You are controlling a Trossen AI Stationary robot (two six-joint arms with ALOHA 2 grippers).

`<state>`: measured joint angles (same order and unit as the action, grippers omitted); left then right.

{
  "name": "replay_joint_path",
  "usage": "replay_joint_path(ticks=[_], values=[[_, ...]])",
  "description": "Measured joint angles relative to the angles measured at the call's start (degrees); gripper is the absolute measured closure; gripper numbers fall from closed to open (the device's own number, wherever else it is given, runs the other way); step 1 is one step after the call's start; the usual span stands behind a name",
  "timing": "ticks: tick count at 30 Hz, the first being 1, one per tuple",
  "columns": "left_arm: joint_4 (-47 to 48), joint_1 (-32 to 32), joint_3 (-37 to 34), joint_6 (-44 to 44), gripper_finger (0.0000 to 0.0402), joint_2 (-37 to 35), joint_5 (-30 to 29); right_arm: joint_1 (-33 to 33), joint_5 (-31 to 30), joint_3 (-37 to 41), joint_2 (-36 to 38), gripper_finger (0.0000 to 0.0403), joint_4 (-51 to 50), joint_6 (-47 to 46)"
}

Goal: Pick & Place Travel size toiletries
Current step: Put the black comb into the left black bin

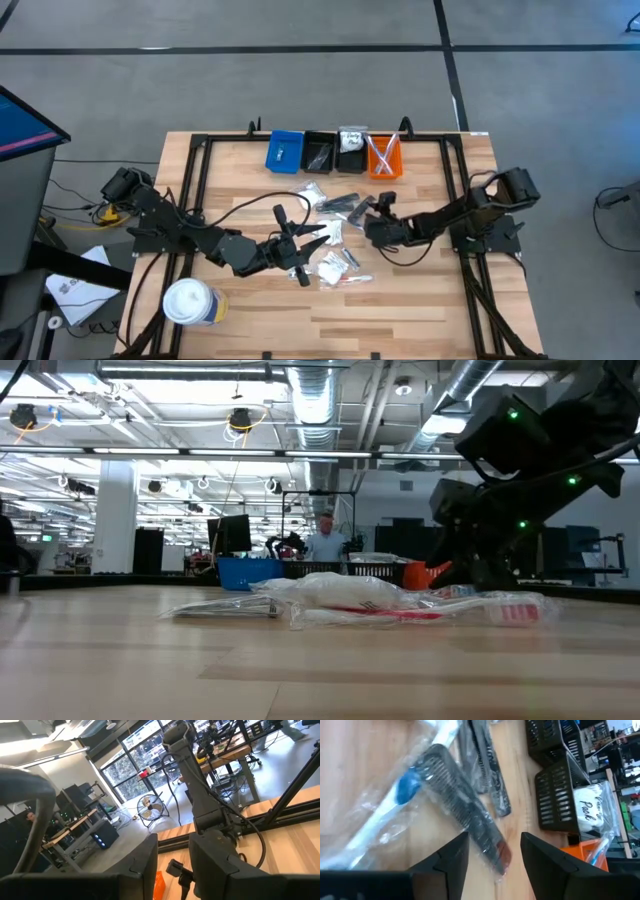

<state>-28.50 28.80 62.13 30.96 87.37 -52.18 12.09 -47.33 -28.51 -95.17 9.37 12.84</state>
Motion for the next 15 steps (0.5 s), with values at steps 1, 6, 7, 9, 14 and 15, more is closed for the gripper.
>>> replay_joint_path(ticks=[1, 6, 7, 9, 14, 15], values=[[0.0, 0.0, 0.0, 0.0, 0.0298, 0.0, 0.0, 0.6, -0.4, 0.0, 0.1, 0.0231, -0.8, -0.8], [0.0, 0.0, 0.0, 0.0, 0.0298, 0.0, 0.0, 1.8, 0.4, -0.2, 0.2, 0.0223, -5.0, -6.1], [0.0, 0.0, 0.0, 0.0, 0.0298, 0.0, 0.0, 1.8, 0.8, -0.2, 0.2, 0.0221, -5.4, -6.4], [0.0, 0.0, 0.0, 0.0, 0.0298, 0.0, 0.0, 1.3, 1.1, -0.3, 0.3, 0.0218, -5.5, -5.9], [0.0, 0.0, 0.0, -0.4, 0.0298, 0.0, 0.0, -2.2, 6.4, -1.2, 0.1, 0.0214, -5.9, -2.3], [0.0, 0.0, 0.0, -0.4, 0.0298, 0.0, 0.0, -2.9, 7.5, -1.3, 0.1, 0.0213, -5.9, -1.1]])
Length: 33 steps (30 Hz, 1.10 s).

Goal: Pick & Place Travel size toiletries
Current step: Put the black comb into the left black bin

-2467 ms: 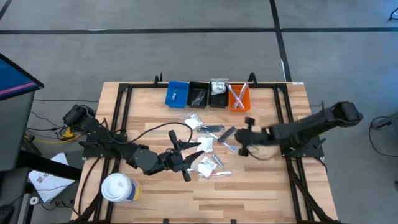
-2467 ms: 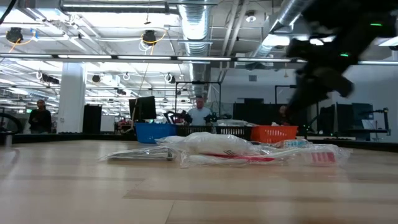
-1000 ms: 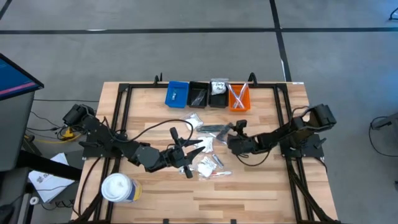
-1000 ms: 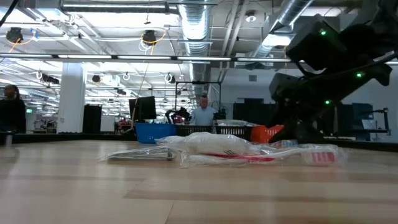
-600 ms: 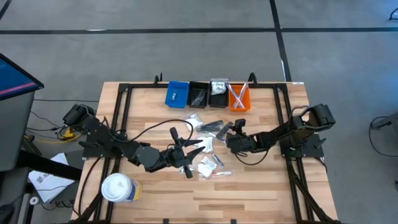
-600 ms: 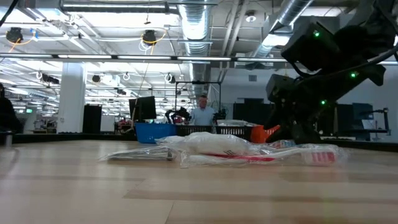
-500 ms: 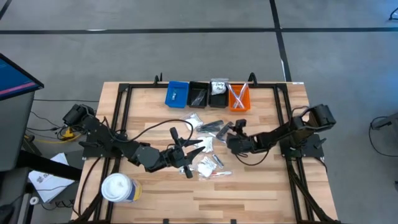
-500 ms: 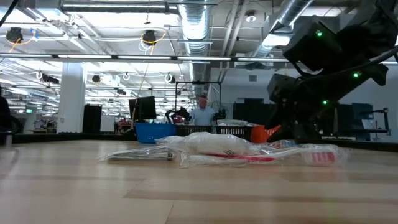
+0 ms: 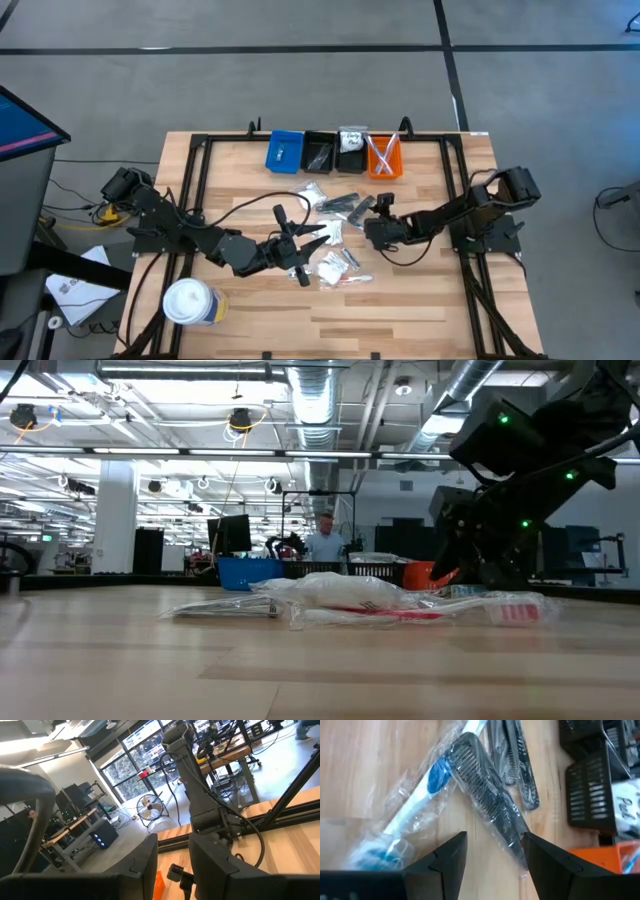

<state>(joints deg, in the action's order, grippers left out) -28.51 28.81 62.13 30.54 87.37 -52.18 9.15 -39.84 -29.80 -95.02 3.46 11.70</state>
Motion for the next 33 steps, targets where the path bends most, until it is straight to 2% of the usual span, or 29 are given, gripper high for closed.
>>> replay_joint_path(ticks=[12, 25, 29, 33], values=[[0.0, 0.0, 0.0, 0.0, 0.0298, 0.0, 0.0, -6.9, -0.5, -2.8, -0.2, 0.0222, -1.4, 13.8], [0.0, 0.0, 0.0, 0.0, 0.0298, 0.0, 0.0, -12.3, -0.2, -4.0, -0.4, 0.024, -0.5, 18.4], [0.0, 0.0, 0.0, 0.0, 0.0298, 0.0, 0.0, -12.3, 2.4, -4.0, -0.4, 0.0253, 0.2, 21.2], [0.0, 0.0, 0.0, 0.0, 0.0298, 0.0, 0.0, -12.3, 2.5, -4.2, -0.7, 0.0276, 2.1, 23.1]])
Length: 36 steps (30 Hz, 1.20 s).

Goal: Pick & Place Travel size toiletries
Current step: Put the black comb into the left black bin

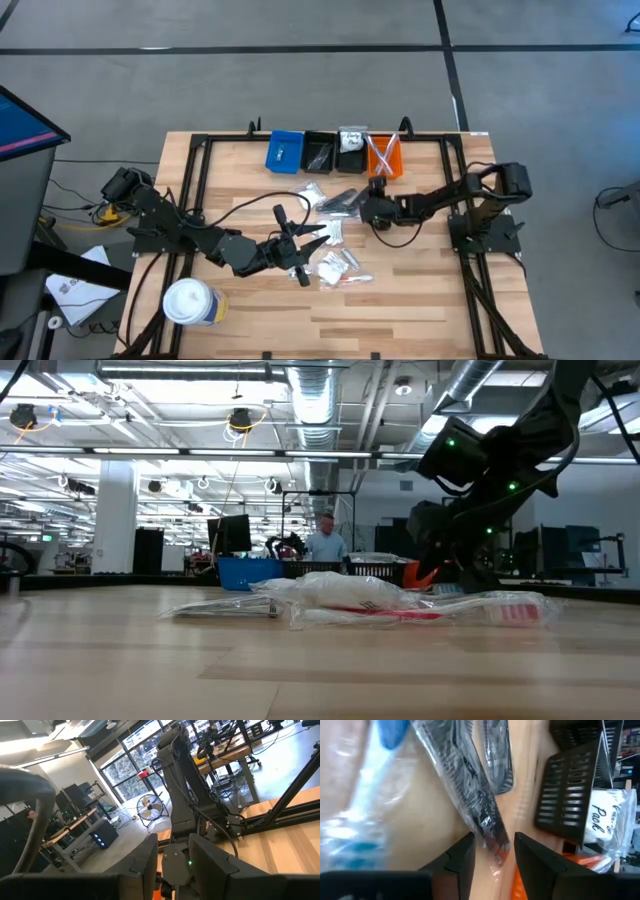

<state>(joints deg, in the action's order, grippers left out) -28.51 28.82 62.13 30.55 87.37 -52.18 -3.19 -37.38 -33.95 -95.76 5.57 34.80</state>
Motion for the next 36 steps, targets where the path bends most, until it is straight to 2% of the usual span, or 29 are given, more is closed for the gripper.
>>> replay_joint_path(ticks=[8, 17, 23, 31, 36], values=[[0.0, 0.0, 0.0, 0.0, 0.0298, 0.0, 0.0, 0.0, -0.1, -0.1, 0.0, 0.0304, 3.4, 1.9], [0.0, 0.0, 0.0, 0.0, 0.0298, 0.0, 0.0, 0.0, 0.5, -0.1, 0.0, 0.0305, 4.4, 4.2], [0.0, 0.0, 0.0, 0.0, 0.0298, 0.0, 0.0, -0.3, 5.7, -0.1, 0.0, 0.0305, 4.6, 2.4], [0.0, 0.0, 0.0, 0.0, 0.0298, 0.0, 0.0, -2.3, 5.4, -0.1, 0.1, 0.0305, 7.0, 3.2], [0.0, 0.0, 0.0, 0.0, 0.0298, 0.0, 0.0, -0.6, 5.4, -0.2, 0.1, 0.0305, 4.5, 2.3]])
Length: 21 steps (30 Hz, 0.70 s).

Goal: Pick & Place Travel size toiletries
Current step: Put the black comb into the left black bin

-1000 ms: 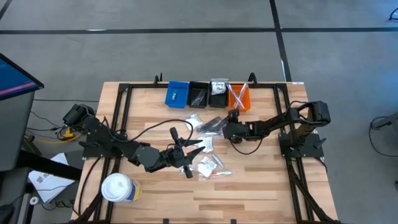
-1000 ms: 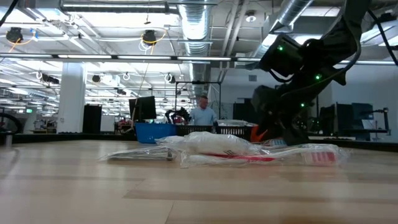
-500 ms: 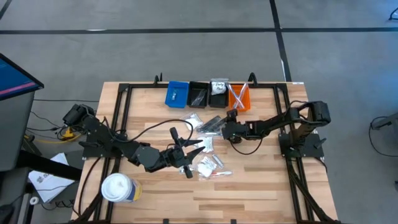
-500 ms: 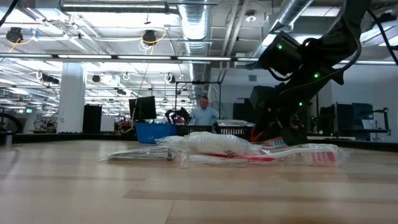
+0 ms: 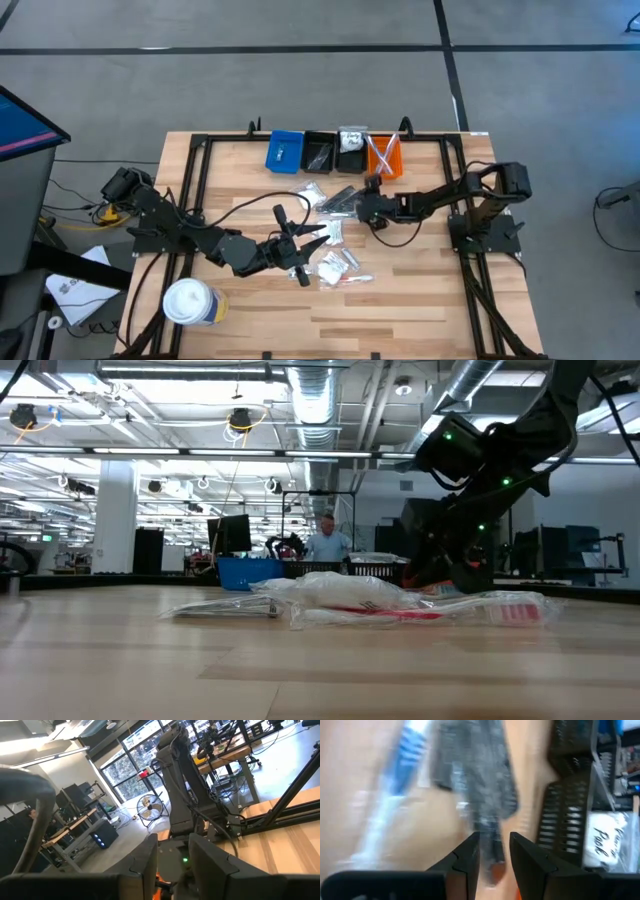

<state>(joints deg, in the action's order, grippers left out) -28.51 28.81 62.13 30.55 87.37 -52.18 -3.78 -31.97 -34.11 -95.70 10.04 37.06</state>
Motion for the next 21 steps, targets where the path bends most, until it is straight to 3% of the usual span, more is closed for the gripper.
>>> replay_joint_path(ticks=[6, 11, 21], values=[[0.0, 0.0, 0.0, 0.0, 0.0298, 0.0, 0.0, 2.7, 2.1, 0.0, 0.0, 0.0305, -2.0, -1.2], [0.0, 0.0, 0.0, 0.0, 0.0298, 0.0, 0.0, 0.0, 6.7, -1.1, 0.0, 0.0296, -2.1, -5.3], [0.0, 0.0, 0.0, 0.0, 0.0298, 0.0, 0.0, -3.7, 6.6, -2.7, 0.0, 0.0216, -2.2, -0.2]])
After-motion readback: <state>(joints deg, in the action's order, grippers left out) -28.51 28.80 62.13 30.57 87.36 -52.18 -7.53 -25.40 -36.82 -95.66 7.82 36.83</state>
